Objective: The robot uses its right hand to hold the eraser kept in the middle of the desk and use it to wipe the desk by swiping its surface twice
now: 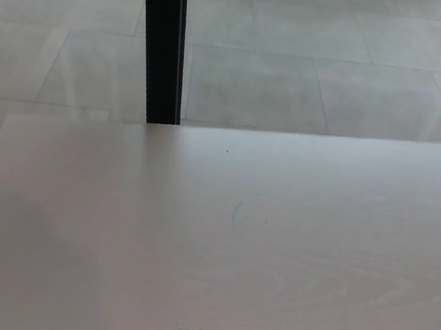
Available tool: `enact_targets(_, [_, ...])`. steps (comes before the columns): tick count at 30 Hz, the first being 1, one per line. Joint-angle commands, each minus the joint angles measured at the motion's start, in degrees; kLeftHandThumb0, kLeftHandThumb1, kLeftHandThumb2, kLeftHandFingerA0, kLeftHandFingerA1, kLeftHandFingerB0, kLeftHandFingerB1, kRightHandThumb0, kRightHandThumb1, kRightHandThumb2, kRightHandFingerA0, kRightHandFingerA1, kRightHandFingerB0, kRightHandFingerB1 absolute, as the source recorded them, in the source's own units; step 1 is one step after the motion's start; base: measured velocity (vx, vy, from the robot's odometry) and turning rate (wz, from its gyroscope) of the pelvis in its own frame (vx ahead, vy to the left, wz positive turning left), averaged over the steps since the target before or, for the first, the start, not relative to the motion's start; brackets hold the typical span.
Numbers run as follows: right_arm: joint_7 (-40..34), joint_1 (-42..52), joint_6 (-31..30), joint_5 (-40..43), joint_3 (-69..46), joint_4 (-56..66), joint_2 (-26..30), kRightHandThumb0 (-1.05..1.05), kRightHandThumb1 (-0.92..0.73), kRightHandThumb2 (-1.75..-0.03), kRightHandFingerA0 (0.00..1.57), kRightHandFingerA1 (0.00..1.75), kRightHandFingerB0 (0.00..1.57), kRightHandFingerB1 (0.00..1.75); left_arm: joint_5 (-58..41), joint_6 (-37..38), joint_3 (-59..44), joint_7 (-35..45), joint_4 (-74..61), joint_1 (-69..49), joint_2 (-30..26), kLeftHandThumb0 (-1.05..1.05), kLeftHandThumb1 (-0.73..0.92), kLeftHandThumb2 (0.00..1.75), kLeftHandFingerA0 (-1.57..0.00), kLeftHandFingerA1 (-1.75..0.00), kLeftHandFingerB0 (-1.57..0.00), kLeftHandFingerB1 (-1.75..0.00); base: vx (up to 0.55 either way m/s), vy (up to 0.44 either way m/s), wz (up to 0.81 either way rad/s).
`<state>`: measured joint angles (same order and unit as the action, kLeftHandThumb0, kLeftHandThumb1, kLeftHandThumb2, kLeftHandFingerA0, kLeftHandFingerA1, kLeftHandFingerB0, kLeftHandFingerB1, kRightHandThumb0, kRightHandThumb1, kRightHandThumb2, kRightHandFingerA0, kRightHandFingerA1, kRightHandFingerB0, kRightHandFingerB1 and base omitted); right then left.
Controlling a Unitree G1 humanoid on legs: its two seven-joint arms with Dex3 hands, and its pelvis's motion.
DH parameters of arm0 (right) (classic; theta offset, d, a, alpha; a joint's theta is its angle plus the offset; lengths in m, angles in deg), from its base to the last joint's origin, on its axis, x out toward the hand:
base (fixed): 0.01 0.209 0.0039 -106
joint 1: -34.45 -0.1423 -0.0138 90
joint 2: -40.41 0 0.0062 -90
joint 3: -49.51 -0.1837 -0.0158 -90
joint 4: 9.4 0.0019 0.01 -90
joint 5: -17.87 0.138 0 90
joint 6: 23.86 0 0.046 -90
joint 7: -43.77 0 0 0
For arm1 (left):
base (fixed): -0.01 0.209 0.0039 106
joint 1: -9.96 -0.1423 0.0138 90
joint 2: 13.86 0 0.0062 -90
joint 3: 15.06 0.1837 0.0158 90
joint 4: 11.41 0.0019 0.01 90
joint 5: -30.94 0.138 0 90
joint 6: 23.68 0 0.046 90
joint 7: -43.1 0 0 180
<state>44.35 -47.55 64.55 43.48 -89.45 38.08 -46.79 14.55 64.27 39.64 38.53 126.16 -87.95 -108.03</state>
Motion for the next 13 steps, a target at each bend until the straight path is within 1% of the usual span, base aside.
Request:
enact_targets(1, [0.38, 0.53, -0.28, 1.02, 0.91, 0.23, 0.06, -0.64, -0.55, -0.93, 0.65, 0.66, 0.32, 0.52, -0.52, -0.63, -0.20, -0.36, 0.41, 0.01, -0.77, -0.41, 0.68, 0.61, -0.58, -0.95, -0.46, -0.67, 0.00, 0.000, 0.00])
enact_targets(2, [1.12, 0.75, -0.04, 0.99, 1.36, 0.30, 0.08, -0.63, -0.56, -0.93, 0.64, 0.65, 0.33, 0.53, -1.46, -1.43, -0.65, 0.26, -0.79, -0.26, -0.49, -0.39, 0.69, 0.62, -0.53, -0.92, -0.44, -0.67, 0.00, 0.000, 0.00])
enact_targets(3, [0.59, 1.32, -0.47, 0.73, 1.76, 1.20, -0.16, -0.62, -0.56, -0.92, 0.64, 0.65, 0.34, 0.53, -0.59, -0.31, -0.20, -0.06, -0.23, -0.69, -0.69, -0.39, 0.68, 0.62, -0.56, -0.91, -0.46, -0.68, 0.00, 0.000, 0.00])
enact_targets(5, [0.09, 2.20, -1.47, 0.68, 2.35, 2.74, -0.48, -0.62, -0.56, -0.92, 0.63, 0.63, 0.33, 0.52, 0.49, -0.93, 0.70, -0.95, -0.87, -1.09, -0.91, -0.40, 0.69, 0.60, -0.60, -0.96, -0.48, -0.69, 0.00, 0.000, 0.00])
enact_targets(6, [0.08, 1.96, -1.44, 0.70, 2.53, 2.59, -0.42, -0.62, -0.56, -0.92, 0.64, 0.64, 0.34, 0.53, 0.07, -1.39, 0.55, -1.03, -0.52, -0.34, -1.01, -0.40, 0.69, 0.60, -0.60, -0.96, -0.47, -0.68, 0.00, 0.000, 0.00])
enact_targets(7, [0.72, 1.87, -1.17, 1.24, 2.36, 2.30, -0.49, -0.61, -0.55, -0.92, 0.62, 0.64, 0.32, 0.52, -0.05, -1.51, 0.57, -0.94, -0.17, -0.18, -1.14, -0.40, 0.69, 0.60, -0.59, -0.94, -0.46, -0.68, 0.00, 0.000, 0.00])
enact_targets(8, [1.79, 1.72, -0.64, 1.59, 2.34, 1.48, -0.42, -0.61, -0.55, -0.91, 0.62, 0.64, 0.32, 0.53, -0.97, -2.75, -0.01, -0.79, -0.20, 0.20, -1.26, -0.39, 0.69, 0.61, -0.54, -0.91, -0.43, -0.67, 0.00, 0.000, 0.00])
enact_targets(10, [1.63, 1.82, -0.19, 1.25, 2.68, 1.47, -0.47, -0.60, -0.54, -0.91, 0.62, 0.65, 0.32, 0.53, -1.71, -3.23, -0.52, -0.62, -0.46, 0.34, -1.13, -0.38, 0.69, 0.61, -0.51, -0.90, -0.41, -0.66, 0.00, 0.000, 0.00])
enact_targets(11, [1.21, 1.86, -0.26, 1.15, 2.83, 1.72, -0.57, -0.60, -0.53, -0.91, 0.64, 0.65, 0.33, 0.53, -0.59, -1.76, 0.34, -0.53, -0.94, -0.27, -1.00, -0.38, 0.69, 0.63, -0.53, -0.90, -0.43, -0.68, 0.00, 0.000, 0.00])
enact_targets(13, [0.88, 1.86, -0.96, 1.14, 3.10, 2.10, -0.47, -0.60, -0.54, -0.90, 0.63, 0.64, 0.32, 0.52, -0.31, -1.80, 0.62, -0.91, -1.90, -0.69, -0.69, -0.40, 0.69, 0.61, -0.59, -0.93, -0.47, -0.70, 0.00, 0.000, 0.00])
